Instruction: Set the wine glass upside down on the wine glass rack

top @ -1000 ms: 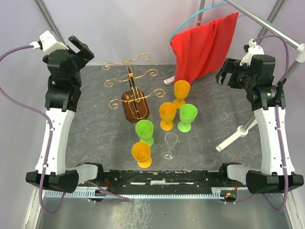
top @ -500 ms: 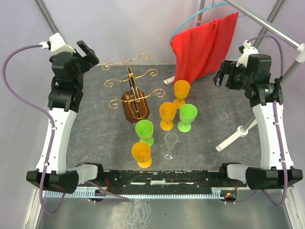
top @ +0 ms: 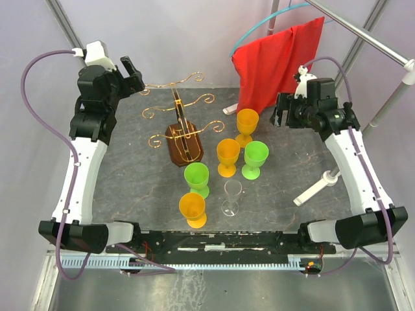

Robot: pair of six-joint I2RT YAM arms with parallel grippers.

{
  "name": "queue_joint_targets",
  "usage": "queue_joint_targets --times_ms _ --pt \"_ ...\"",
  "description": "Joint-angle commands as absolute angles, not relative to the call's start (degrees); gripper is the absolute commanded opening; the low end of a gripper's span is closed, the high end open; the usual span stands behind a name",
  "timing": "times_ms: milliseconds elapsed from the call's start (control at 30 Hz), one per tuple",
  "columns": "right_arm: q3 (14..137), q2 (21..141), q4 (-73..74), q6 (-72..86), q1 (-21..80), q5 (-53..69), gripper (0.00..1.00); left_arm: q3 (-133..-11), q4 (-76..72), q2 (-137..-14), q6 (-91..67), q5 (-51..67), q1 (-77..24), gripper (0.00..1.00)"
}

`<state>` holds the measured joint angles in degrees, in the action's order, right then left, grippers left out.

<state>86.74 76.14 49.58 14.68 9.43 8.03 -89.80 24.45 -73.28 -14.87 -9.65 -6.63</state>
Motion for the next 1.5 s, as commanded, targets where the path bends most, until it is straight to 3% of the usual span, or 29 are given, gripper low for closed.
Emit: queue_joint_targets --times_ms 0,333,833,1100,1267,1300,1467 --pt "83.92 79.07 41.21 18.55 10.74 7.26 0.88 -91.86 24.12 -73.38 -12.34 -6.29 -6.90 0.99" --pt "87.37 91.01 31.50 21.68 13.21 3.58 0.84 -92.49 22.79 -74.44 -13.36 -6.88 -6.90 0.99" --pt "98.39 104.94 37.12 18.89 15.15 2.26 0.69 -92.29 22.74 -77.43 -13.60 -9.73 -6.93 0.99" --pt "99.76 108.36 40.90 16.10 15.53 1.97 0.47 -93.98 22.69 -80.53 -14.76 -11.98 -6.94 0.99" --pt "100.24 106.73 42.28 14.58 15.55 0.20 0.05 -95.82 23.82 -81.82 -15.67 -12.07 -6.94 0.99" --pt "100.46 106.07 42.59 14.35 15.56 -0.15 0.01 -96.20 24.01 -81.99 -15.79 -11.85 -6.90 0.99" --pt "105.51 101.76 47.71 11.93 15.64 -3.36 0.01 -101.73 26.77 -83.46 -20.11 -11.05 -6.94 0.99"
